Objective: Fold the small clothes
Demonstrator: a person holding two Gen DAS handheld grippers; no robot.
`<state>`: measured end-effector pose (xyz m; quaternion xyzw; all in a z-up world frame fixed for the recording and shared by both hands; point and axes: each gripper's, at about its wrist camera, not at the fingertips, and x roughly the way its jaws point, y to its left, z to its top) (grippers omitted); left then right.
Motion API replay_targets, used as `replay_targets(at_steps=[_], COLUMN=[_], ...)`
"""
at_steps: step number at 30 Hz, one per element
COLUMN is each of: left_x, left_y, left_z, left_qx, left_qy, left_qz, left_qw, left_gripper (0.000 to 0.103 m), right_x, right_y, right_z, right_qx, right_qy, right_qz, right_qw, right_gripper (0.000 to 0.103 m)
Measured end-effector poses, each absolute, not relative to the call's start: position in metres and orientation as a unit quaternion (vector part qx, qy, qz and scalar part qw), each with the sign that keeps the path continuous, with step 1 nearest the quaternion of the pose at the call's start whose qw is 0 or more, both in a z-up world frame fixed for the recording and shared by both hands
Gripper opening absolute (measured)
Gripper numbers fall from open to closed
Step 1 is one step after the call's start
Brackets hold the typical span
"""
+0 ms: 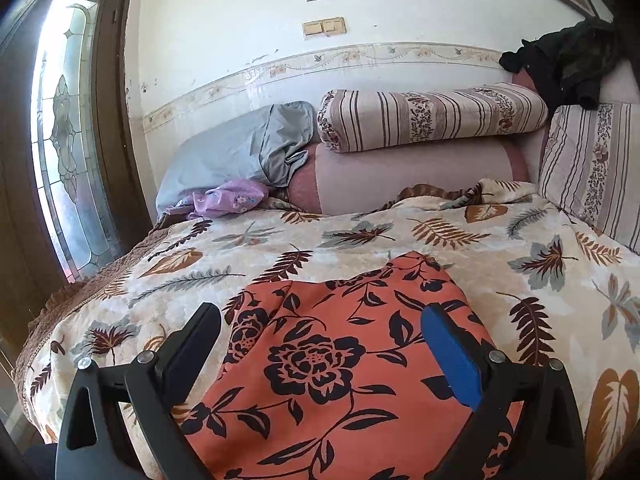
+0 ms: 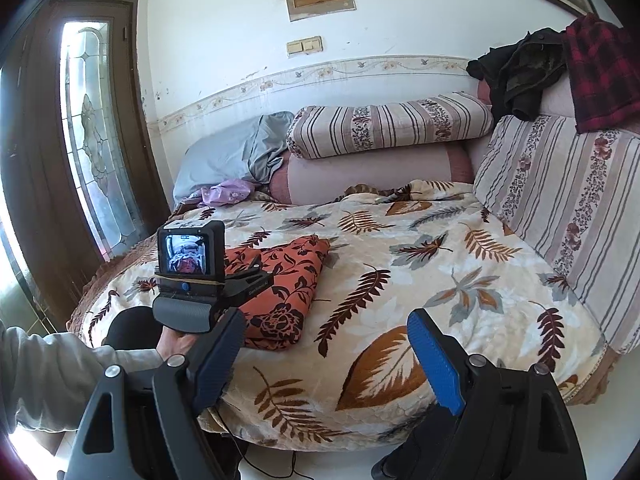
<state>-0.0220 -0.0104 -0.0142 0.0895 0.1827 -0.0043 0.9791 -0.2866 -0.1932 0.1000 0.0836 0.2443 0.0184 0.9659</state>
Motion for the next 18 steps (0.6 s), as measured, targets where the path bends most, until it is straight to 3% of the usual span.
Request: replay_targets(at_steps=[18], left_x=[-0.031], left_y=[-0.004], left_z=[-0.007], left_qx=[0.073], left_qy=[0.166], left_qz=[-0.018], left_qw=[0.983], left_gripper=[0.100], right_x=[-0.290], right_y=[-0.174], right_z=[0.105], right_qx=[0.062], right_qy=[0.240], right_qz=[0.022], right_qw=[0.968], right_gripper=[0.085])
